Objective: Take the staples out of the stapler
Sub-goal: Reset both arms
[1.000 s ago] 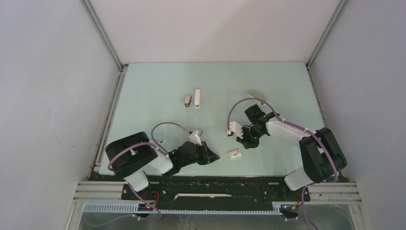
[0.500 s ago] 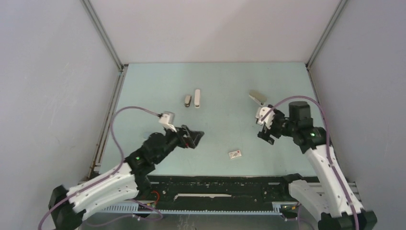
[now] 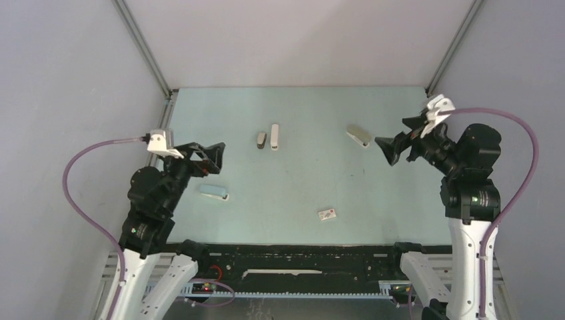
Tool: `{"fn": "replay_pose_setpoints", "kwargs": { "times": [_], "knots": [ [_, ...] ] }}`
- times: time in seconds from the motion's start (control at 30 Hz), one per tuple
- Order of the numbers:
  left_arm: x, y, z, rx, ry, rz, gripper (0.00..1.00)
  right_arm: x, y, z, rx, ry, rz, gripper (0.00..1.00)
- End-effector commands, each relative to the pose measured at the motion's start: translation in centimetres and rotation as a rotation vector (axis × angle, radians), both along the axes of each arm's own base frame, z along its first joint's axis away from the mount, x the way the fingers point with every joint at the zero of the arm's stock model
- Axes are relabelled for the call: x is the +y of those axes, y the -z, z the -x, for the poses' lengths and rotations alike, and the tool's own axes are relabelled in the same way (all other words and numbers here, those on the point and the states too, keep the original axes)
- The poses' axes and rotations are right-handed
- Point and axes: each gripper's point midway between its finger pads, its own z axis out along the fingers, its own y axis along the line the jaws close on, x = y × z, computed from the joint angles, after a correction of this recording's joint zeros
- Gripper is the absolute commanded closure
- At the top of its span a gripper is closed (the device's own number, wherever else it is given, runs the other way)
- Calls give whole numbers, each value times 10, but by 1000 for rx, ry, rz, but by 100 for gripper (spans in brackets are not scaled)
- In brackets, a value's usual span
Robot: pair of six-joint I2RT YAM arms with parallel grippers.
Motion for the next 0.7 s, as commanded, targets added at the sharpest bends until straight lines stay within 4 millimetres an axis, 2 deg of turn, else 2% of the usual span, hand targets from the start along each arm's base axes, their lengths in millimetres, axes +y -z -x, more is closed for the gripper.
{"fn": "replay_pose_setpoints", "kwargs": {
  "times": [0.0,0.03,0.1,0.13,0.23,0.33,0.53,0.67],
  "knots": [
    [40,23,-10,115,-106,-170,0,-18,-28,-26,70,191,-342,0],
    [51,28,-12,133,-167,-181,0,-24,-25,-31,66,229,-353,0],
    [49,33,-13,114,-159,-180,0,-31,-16,-39,67,268,-356,1],
    [50,42,-15,114,-160,-185,0,-34,-10,-42,68,276,-357,0],
    [64,54,-19,123,-229,-216,0,-34,15,-48,81,244,-369,0],
    [55,55,-19,108,-176,-213,0,-34,32,-52,80,230,-363,0],
    [56,62,-18,121,-178,-229,0,-28,39,-47,55,239,-379,0],
    [58,66,-19,129,-188,-238,0,-34,40,-50,73,296,-435,0]
  ]
}}
